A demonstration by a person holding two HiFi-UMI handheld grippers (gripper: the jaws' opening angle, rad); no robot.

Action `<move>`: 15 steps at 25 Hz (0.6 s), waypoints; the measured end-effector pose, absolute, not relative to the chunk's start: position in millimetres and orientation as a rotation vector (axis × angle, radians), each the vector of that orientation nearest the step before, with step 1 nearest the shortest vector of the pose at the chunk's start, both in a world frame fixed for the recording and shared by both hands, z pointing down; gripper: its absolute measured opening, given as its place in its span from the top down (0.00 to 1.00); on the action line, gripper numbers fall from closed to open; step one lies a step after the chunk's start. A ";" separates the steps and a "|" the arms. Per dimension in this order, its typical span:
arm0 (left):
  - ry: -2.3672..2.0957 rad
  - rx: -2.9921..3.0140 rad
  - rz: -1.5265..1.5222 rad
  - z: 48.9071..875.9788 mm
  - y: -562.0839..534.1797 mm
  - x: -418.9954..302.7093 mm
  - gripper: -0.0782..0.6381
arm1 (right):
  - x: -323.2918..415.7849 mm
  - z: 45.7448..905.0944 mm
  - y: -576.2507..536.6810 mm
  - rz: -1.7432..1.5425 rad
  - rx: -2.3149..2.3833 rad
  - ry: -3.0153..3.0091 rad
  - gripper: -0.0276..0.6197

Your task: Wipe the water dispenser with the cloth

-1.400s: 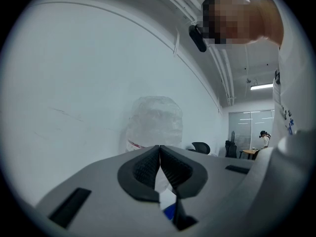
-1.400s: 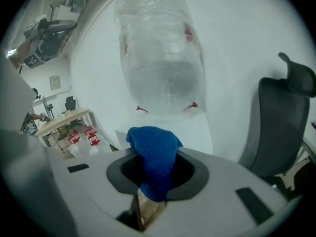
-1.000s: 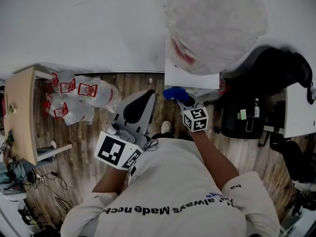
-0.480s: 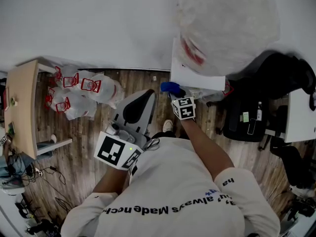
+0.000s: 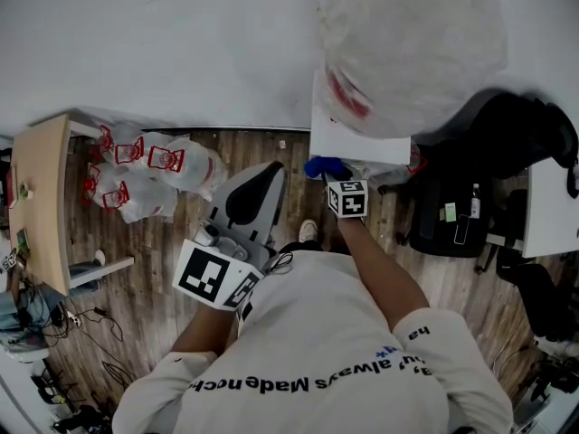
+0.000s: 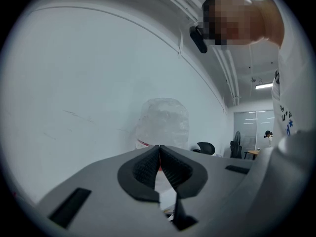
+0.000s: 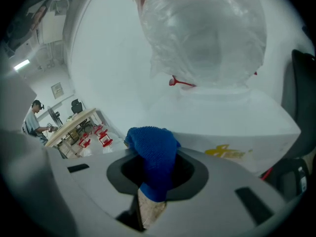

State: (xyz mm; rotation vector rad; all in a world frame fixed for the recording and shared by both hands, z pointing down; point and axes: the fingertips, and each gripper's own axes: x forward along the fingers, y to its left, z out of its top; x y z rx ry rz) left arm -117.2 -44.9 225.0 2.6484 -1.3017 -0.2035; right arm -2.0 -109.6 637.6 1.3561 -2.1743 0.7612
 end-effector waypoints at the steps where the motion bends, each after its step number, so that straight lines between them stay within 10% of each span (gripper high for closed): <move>1: -1.298 2.650 -0.204 224.9 -44.5 -115.4 0.86 | 0.8 637.3 -109.5 0.770 1.363 -2.172 0.82; 15: -1.268 2.667 -0.208 221.5 -42.3 -97.4 0.86 | 34.1 629.5 -107.2 0.828 1.430 -2.153 0.82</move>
